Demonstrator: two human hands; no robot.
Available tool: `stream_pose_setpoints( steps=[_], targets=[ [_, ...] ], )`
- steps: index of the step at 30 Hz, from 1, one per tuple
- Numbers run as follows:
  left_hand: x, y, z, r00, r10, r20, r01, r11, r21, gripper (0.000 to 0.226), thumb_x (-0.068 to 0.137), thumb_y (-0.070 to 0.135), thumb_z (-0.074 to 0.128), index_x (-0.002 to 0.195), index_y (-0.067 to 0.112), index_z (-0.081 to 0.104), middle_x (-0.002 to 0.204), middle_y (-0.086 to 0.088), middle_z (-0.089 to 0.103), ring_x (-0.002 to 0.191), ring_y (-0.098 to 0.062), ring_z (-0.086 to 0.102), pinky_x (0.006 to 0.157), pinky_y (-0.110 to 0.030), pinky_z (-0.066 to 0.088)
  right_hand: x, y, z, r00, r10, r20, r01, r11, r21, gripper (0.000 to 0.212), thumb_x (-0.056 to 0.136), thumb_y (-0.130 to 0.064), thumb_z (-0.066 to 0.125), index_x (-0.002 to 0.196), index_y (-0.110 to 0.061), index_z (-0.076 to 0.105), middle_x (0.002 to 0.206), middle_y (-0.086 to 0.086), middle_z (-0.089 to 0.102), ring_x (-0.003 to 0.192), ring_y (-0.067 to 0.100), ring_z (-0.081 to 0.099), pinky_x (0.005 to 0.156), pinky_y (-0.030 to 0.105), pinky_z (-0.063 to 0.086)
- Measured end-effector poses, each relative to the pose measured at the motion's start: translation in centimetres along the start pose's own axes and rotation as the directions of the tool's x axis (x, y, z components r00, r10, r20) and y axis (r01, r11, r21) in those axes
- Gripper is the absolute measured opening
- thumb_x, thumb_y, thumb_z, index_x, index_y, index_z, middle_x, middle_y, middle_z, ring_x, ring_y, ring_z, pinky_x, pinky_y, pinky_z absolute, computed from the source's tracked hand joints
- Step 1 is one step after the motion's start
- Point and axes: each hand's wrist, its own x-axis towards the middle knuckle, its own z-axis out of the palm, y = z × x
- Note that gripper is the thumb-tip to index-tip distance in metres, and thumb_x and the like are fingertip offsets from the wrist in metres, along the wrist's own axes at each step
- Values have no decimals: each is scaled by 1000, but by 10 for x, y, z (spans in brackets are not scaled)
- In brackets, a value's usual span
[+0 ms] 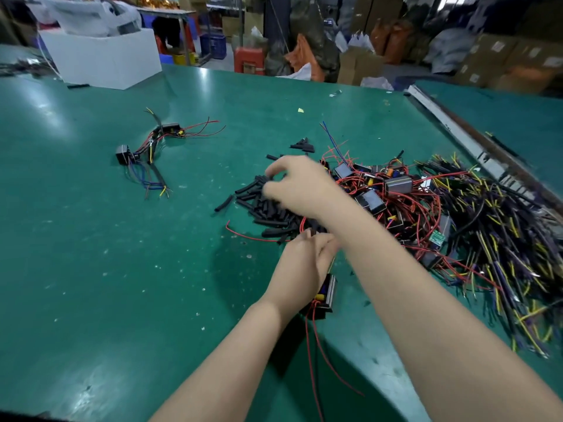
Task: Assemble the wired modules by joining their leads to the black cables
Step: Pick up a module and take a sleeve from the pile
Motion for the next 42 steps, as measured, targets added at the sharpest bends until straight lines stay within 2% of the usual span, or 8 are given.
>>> stream_pose_setpoints(
  steps=[4, 8, 16, 20, 27, 32, 38, 42],
  targets=[
    [0, 1, 3, 998, 45, 35, -46, 999, 24, 29, 100, 23, 45, 108, 9, 69, 88, -3, 58, 101, -29, 51, 94, -32, 38, -49, 51, -38, 910, 1, -416, 206, 868, 452, 27, 87, -12, 66, 103, -32, 60, 77, -3, 68, 71, 12, 62, 70, 26, 49],
    [0, -5, 7, 995, 57, 77, -58, 998, 16, 30, 102, 27, 39, 106, 21, 68, 99, 4, 58, 101, -15, 52, 87, -26, 38, -84, 102, -41, 757, 188, -626, 239, 812, 533, 27, 91, -10, 64, 114, -23, 57, 84, -1, 65, 76, 17, 62, 75, 29, 51],
    [1, -6, 6, 995, 83, 50, -82, 996, -19, 24, 101, 25, 39, 91, 33, 59, 87, 24, 52, 87, 5, 44, 79, -9, 32, -88, 123, -27, 793, 171, -585, 227, 808, 543, 28, 89, -19, 68, 106, -39, 59, 85, -9, 69, 81, 4, 61, 80, 29, 50],
    [1, -6, 7, 994, 86, 72, -86, 996, -6, 25, 101, 24, 39, 94, 26, 62, 87, 22, 50, 92, -5, 48, 79, -10, 34, -86, 125, -24, 783, 178, -596, 246, 791, 560, 28, 89, -18, 68, 104, -39, 59, 83, -12, 70, 80, 2, 61, 78, 22, 47],
    [-1, -4, 6, 995, 68, 73, -66, 997, -34, 26, 101, 26, 39, 87, 34, 59, 88, 21, 55, 94, 9, 48, 80, -6, 32, -87, 126, -24, 794, 210, -570, 232, 762, 604, 27, 88, -17, 68, 104, -38, 60, 82, -14, 72, 78, 7, 61, 85, 49, 53],
    [-1, -6, 5, 996, 58, 72, -56, 998, -23, 26, 101, 30, 37, 86, 43, 54, 95, 8, 58, 95, 9, 47, 78, -1, 31, -87, 124, -22, 801, 210, -561, 247, 738, 628, 25, 89, -18, 68, 105, -35, 58, 79, -12, 71, 73, 7, 60, 79, 35, 51],
    [-2, -3, 4, 989, 113, 92, -110, 993, -38, 43, 91, 47, 37, 106, 20, 66, 94, 16, 57, 94, -1, 49, 81, -2, 33, -85, 117, -14, 782, 283, -555, 274, 645, 714, 21, 90, -10, 65, 100, -26, 53, 76, -5, 65, 62, 8, 55, 64, 21, 46],
    [-2, -1, 2, 984, 142, 104, -143, 990, -3, 28, 99, 29, 45, 107, 18, 69, 100, -1, 63, 98, -4, 50, 84, -4, 34, -85, 114, -14, 800, 260, -541, 273, 645, 714, 21, 91, -8, 64, 101, -23, 54, 76, -3, 64, 58, 6, 54, 58, 17, 45]
  ],
)
